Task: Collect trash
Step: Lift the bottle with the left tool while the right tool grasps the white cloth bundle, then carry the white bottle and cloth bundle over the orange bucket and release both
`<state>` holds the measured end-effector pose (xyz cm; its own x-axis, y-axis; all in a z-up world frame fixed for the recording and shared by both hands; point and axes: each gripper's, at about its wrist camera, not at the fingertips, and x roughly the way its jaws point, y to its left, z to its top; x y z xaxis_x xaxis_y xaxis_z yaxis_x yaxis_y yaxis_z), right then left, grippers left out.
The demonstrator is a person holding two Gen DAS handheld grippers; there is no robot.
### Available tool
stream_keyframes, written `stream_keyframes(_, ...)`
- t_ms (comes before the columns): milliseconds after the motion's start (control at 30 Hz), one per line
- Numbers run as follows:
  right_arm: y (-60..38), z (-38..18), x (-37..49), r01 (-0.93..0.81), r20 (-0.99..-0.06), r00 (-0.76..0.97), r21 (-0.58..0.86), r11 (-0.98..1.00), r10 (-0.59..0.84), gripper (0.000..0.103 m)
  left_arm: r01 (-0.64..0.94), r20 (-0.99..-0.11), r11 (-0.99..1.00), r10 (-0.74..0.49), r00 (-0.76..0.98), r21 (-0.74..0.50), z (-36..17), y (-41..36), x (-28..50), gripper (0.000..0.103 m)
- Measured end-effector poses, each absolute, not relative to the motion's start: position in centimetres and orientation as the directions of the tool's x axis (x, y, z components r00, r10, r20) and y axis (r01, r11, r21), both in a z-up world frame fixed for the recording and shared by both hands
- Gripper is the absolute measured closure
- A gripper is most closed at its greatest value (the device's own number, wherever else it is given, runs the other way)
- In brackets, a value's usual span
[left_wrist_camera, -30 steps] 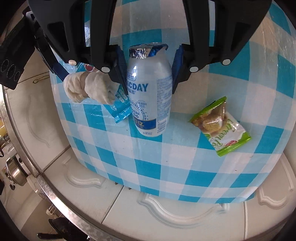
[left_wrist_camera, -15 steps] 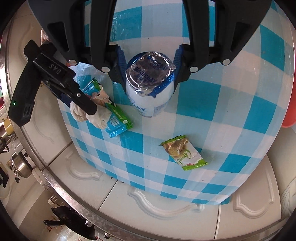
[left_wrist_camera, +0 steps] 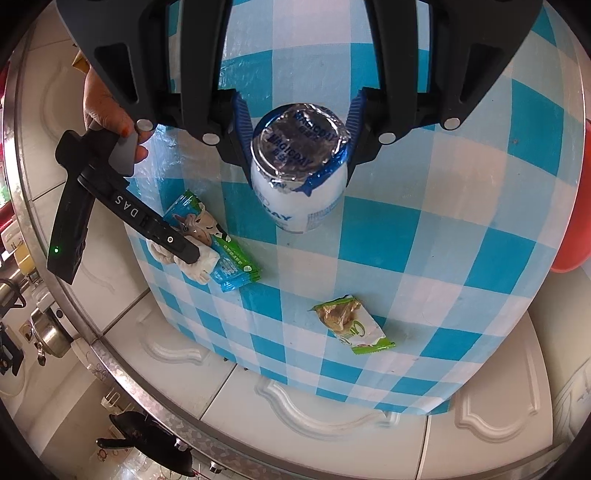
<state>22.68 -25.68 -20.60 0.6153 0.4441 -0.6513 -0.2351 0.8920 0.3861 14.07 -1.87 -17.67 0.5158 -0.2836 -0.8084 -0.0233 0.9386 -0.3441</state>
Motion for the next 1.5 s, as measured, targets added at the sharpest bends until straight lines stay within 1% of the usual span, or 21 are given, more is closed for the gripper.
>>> stream_keyframes(200,-26.8,-20.4,22.5,-0.221,-0.613,0.639,0.433,0.874,0.465,0.030,-0.018,-0.800,0.935,-0.293,0.523,-0.354,-17.6,-1.1,13.2,0.060)
stream_keyframes(433,-27.9,-19.9,21.7,-0.224,-0.548,0.673,0.490,0.842,0.498,0.030,-0.020,-0.781,0.928,-0.301,0.547,-0.372,-17.1,0.4,12.1,0.060)
stream_keyframes(633,-27.8,-19.7,21.1,-0.217,-0.524,0.674,0.533,0.818,0.521,0.030,-0.020,-0.764,0.921,-0.311,0.566,-0.389,-17.0,2.0,11.2,0.060)
stream_keyframes(1133,-24.9,-17.0,17.9,-0.253,-0.518,0.718,0.428,0.868,0.465,0.030,-0.026,-0.725,0.895,-0.344,0.596,-0.445,-17.1,5.9,10.2,0.060)
stream_keyframes(1500,-21.2,-15.4,15.8,-0.313,-0.530,0.700,0.375,0.872,0.479,0.030,-0.060,-0.701,0.876,-0.340,0.627,-0.478,-17.1,10.1,9.1,0.060)
